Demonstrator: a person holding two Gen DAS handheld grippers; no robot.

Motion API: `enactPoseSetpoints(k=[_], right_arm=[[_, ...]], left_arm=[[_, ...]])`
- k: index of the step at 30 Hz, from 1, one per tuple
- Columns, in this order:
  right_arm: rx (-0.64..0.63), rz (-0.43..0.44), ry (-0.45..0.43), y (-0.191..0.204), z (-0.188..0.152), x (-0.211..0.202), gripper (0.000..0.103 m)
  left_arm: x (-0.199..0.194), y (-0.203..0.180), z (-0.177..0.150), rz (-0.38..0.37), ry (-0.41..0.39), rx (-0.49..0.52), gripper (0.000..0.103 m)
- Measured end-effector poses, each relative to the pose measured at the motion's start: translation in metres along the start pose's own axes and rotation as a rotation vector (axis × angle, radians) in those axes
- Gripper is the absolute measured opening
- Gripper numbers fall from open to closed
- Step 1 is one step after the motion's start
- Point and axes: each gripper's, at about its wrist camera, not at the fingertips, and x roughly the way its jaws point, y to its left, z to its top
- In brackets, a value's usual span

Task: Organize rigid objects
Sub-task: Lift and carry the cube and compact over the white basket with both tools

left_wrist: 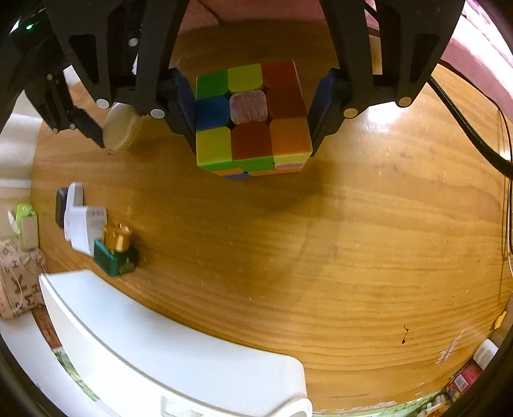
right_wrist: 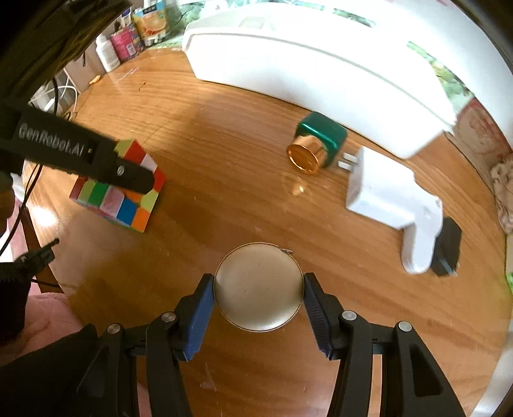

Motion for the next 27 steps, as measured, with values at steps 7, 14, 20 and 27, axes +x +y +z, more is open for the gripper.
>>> enactPoseSetpoints(k=[7, 14, 20, 27], right_arm=[[0.045, -0.02, -0.039, 0.004, -0.014, -0.013, 0.055], [0.073, -0.043, -0.098, 0.001, -0.029, -0.042, 0.055], [0.067, -0.066, -0.164, 0.0, -0.027, -0.064, 0.055], [0.056, -0.071, -0.248, -0.002, -0.02, -0.087, 0.055]], left_arm=[[-0.004, 0.0, -0.019, 0.001, -0.002, 0.024, 0.062], [0.001, 0.006, -0.048, -0.013, 0.015, 0.028, 0.062], [0.008, 0.024, -0.065, -0.007, 0.039, 0.012, 0.062], [-0.002, 0.027, -0.067, -0.006, 0.024, 0.017, 0.062]])
